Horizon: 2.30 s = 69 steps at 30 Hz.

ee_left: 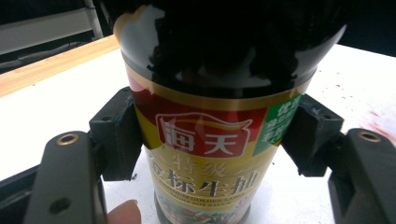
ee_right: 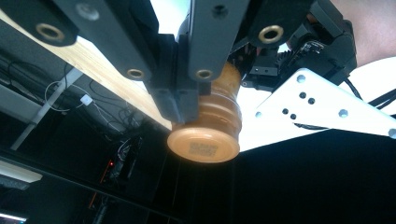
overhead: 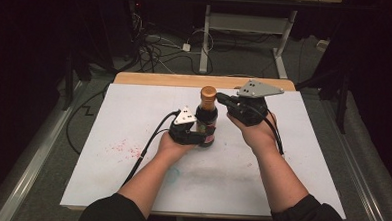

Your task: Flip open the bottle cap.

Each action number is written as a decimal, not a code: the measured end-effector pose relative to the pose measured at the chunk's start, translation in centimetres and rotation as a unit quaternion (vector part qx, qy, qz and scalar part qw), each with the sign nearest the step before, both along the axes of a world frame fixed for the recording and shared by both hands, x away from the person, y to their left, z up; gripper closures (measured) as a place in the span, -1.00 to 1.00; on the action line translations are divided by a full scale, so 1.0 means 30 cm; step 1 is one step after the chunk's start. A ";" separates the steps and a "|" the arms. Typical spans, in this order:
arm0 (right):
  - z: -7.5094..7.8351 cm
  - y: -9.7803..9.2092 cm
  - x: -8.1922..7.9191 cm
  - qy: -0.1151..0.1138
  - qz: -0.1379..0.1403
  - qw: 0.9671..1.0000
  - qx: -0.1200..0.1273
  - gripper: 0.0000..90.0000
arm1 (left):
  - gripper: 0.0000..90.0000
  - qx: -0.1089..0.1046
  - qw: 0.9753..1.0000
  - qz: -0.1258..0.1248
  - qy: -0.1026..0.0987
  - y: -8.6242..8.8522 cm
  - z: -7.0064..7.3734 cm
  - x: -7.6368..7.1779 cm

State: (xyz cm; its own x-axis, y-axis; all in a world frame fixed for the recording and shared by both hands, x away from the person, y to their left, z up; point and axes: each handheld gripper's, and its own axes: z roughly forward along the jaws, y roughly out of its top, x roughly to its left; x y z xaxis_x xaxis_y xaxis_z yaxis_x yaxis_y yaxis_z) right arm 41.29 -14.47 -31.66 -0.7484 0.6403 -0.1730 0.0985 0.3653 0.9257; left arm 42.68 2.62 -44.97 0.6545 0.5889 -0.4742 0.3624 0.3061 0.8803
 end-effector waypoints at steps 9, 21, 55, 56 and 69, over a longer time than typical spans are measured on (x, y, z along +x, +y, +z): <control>0.008 0.002 0.006 0.005 0.003 1.000 -0.008 1.00 | -0.36 0.008 1.000 0.004 -0.002 -0.002 0.001 -0.002; 0.024 0.008 0.012 0.011 0.006 1.000 -0.026 1.00 | -0.34 0.025 1.000 0.006 0.010 -0.009 0.013 0.001; 0.079 0.016 -0.006 -0.015 0.019 0.999 0.030 1.00 | -0.32 0.036 0.999 0.003 -0.006 -0.020 0.005 0.001; 0.121 0.024 -0.023 -0.033 0.025 0.998 0.040 1.00 | -0.33 0.042 0.999 0.005 -0.009 -0.027 0.007 -0.001; 0.060 -0.023 -0.010 0.005 0.004 1.000 -0.014 1.00 | -0.36 0.023 1.000 0.008 -0.002 -0.013 0.001 -0.001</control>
